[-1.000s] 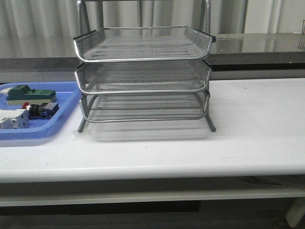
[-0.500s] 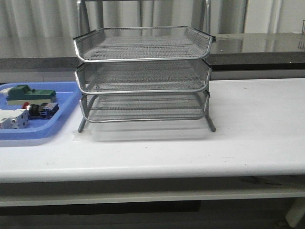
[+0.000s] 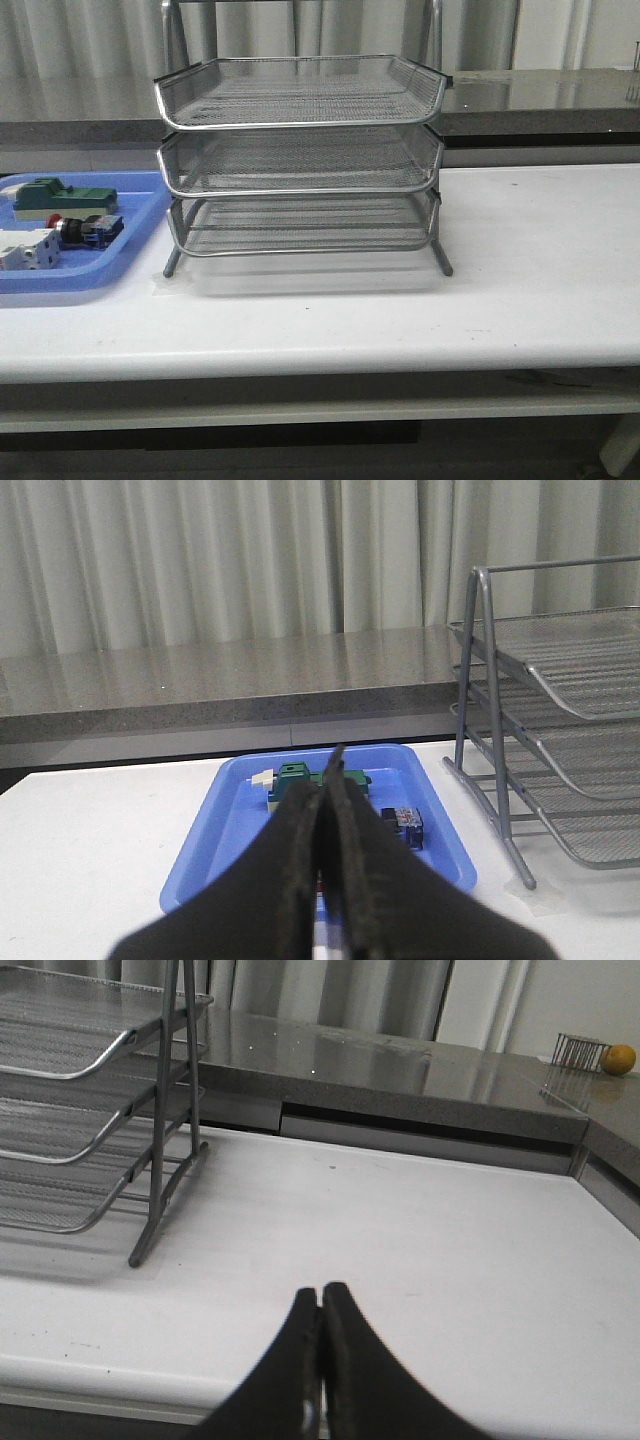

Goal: Place button on rack with both arms

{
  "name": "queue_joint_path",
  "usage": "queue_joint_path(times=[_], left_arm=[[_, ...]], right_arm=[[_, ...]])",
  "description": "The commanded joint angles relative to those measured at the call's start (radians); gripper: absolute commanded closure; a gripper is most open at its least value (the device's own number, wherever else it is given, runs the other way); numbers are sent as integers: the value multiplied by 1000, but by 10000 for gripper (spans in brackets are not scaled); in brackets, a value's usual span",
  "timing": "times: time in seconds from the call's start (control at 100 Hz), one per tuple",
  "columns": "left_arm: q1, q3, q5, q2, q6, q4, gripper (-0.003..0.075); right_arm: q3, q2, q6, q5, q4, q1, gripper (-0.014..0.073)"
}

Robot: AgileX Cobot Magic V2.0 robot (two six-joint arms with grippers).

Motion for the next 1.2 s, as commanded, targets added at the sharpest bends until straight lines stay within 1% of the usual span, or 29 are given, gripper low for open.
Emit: queue_joint_path(times=[0.0, 0.13, 0.27, 0.58, 0.79, 0.9, 1.1, 1.19], left_arm=[[2, 33, -81, -32, -10, -10, 741], [2, 33, -81, -32, -10, -10, 741], [2, 33, -81, -32, -10, -10, 741], [2, 33, -81, -32, -10, -10, 741], [2, 33, -81, -32, -10, -10, 741], [2, 33, -81, -32, -10, -10, 741], [2, 33, -81, -32, -10, -10, 741], [2, 33, -81, -32, -10, -10, 741]], right_arm=[[-34, -18, 13, -81, 11, -6, 650], [-108, 5, 13, -22, 35, -6, 650], [-217, 97, 13, 82, 46, -6, 650], [-494, 405, 13, 266, 205, -6, 650], [-654, 628, 13, 431, 244, -6, 650], [-683, 716, 13, 434, 289, -6, 650], [-683, 832, 12, 417, 454, -6, 650], [-683, 878, 12, 410, 520, -2, 632]])
